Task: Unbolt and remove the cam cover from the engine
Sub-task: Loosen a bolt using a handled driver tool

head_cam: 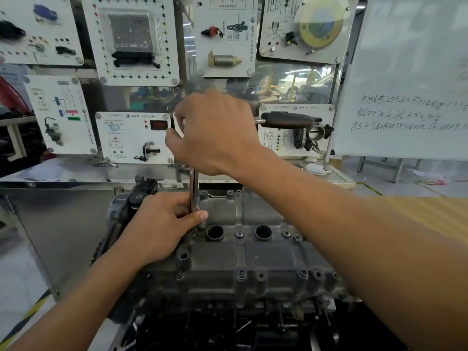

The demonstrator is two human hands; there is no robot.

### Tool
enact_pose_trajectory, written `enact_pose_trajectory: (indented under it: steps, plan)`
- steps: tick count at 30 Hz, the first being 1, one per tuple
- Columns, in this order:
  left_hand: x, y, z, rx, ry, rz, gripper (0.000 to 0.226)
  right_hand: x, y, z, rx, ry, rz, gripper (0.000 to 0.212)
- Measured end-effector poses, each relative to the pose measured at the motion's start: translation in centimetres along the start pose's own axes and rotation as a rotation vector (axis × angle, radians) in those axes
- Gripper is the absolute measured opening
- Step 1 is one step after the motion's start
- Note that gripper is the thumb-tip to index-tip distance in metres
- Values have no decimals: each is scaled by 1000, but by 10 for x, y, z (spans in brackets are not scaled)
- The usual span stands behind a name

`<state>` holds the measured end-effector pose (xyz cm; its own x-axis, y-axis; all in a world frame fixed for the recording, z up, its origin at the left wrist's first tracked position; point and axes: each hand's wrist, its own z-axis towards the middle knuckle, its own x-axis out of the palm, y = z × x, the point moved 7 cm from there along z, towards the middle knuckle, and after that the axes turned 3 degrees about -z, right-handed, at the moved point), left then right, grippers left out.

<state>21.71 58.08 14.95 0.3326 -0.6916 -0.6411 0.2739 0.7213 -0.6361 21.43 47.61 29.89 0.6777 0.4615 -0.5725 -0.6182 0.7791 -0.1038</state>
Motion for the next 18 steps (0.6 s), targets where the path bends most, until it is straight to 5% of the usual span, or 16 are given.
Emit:
enact_pose_trajectory:
  steps: [10,14,18]
  plan:
    - [0,-9,-9,22,-38,-19,19,4,-10,-2,-30,92,227,35]
    - [0,-7,-11,8,-56,3,21,1,-15,-6,64,141,63,22]
    - [1,-7,-12,24,-71,5,20,-2,-8,-12,118,184,-44,35]
